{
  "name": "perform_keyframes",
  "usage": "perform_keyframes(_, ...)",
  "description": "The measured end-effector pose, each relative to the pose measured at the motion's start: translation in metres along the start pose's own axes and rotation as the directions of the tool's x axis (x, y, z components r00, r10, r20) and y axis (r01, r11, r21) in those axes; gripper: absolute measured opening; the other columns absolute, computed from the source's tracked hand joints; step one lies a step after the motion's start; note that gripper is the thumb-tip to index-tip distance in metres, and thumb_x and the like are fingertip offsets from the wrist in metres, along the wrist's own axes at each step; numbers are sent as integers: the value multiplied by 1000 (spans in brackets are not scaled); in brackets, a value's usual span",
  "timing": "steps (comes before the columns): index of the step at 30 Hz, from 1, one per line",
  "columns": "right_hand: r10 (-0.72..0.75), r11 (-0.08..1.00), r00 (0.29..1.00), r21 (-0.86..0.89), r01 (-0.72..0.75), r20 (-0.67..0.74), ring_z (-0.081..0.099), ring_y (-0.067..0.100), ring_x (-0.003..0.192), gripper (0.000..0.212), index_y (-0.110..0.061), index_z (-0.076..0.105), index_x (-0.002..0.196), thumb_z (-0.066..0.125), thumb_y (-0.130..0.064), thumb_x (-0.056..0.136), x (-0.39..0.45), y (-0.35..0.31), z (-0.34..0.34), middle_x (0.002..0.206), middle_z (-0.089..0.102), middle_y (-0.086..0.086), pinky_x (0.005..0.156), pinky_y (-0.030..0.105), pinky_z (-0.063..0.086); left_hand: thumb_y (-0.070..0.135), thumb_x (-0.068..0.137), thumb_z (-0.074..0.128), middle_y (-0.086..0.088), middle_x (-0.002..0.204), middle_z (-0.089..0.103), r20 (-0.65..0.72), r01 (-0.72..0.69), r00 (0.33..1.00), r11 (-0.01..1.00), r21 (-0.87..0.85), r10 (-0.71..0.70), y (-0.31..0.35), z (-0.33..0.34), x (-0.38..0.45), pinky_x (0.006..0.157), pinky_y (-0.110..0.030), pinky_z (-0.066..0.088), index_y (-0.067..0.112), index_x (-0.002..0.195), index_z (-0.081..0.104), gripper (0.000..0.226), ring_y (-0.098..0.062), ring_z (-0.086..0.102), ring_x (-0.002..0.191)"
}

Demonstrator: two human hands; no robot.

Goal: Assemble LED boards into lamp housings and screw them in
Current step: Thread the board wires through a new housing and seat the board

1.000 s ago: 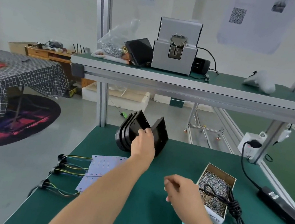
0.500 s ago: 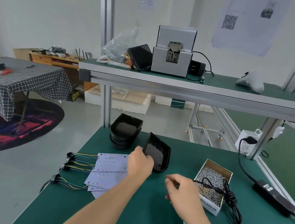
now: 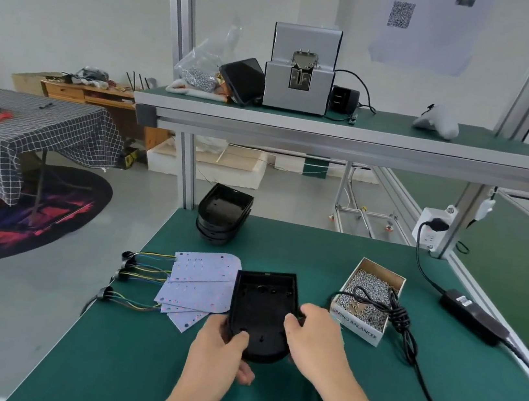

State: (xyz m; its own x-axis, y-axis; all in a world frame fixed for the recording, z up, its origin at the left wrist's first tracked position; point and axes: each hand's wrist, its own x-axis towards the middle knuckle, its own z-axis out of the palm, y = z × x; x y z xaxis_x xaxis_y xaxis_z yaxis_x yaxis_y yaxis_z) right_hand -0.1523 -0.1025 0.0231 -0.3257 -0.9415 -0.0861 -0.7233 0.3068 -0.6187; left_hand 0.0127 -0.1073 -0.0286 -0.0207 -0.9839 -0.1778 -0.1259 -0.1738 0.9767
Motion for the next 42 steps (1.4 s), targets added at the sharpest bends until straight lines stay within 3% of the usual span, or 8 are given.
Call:
perform_keyframes(9,2,986,996,-168,13,91,52,18,61,28,-17,36,76,47,-25,100,-44,26,1,76,48,0,53,31,36,46,97,64,-1,74,74,149,-20,988,930,367,-37,-1,-35,-53,47,-25,50,25,99,64,21,-18,65,42)
perform_keyframes(13,-30,958,997,-281,50,76,49,20,70,35,-21,38,78,49,-44,102,-46,28,-1,80,50,-4,62,35,41,42,100,62,8,63,69,-86,-92,983,846,526,161,5,-60,-16,61,-26,49,26,78,66,28,-11,66,59)
perform_keyframes(17,-72,934,997,-351,70,7,57,28,84,34,-24,44,86,48,-56,100,-45,26,-2,84,48,-6,67,37,41,21,98,61,2,107,70,-274,-92,894,744,662,354,16,-99,63,79,-33,43,19,103,72,12,-26,66,98)
perform_keyframes(22,-105,941,992,-329,78,-66,65,24,105,42,-31,56,127,45,-61,99,-38,29,-7,117,59,-9,82,36,49,16,95,57,-3,131,62,-260,109,886,374,921,383,31,-149,150,95,-44,36,21,130,62,35,-31,46,123)
perform_keyframes(27,-139,961,985,-255,110,-99,61,14,108,47,-40,56,136,48,-63,96,-36,31,-10,116,55,-19,84,32,45,15,94,52,4,100,68,-132,115,963,85,990,235,27,-164,189,85,-42,28,27,101,64,19,-23,49,105)
perform_keyframes(33,-170,975,979,-165,150,-114,62,12,95,43,-41,63,127,54,-62,91,-37,28,-14,110,57,-23,89,35,49,11,92,54,5,92,67,-63,20,949,142,990,309,27,-163,194,80,-39,26,23,91,69,19,-23,62,89)
perform_keyframes(39,-202,975,969,-121,185,-144,61,7,92,39,-41,67,121,57,-61,89,-38,26,-13,107,59,-26,88,35,49,16,100,59,-11,86,71,-52,-212,867,463,860,495,45,-179,184,73,-40,49,13,97,73,14,-40,64,84)
perform_keyframes(42,-220,973,965,-102,206,-146,59,0,83,34,-41,68,119,60,-58,91,-38,26,-13,106,59,-26,85,33,49,12,98,64,-11,82,70,-58,-351,771,501,791,634,62,-186,175,70,-43,51,8,94,74,11,-37,63,79)
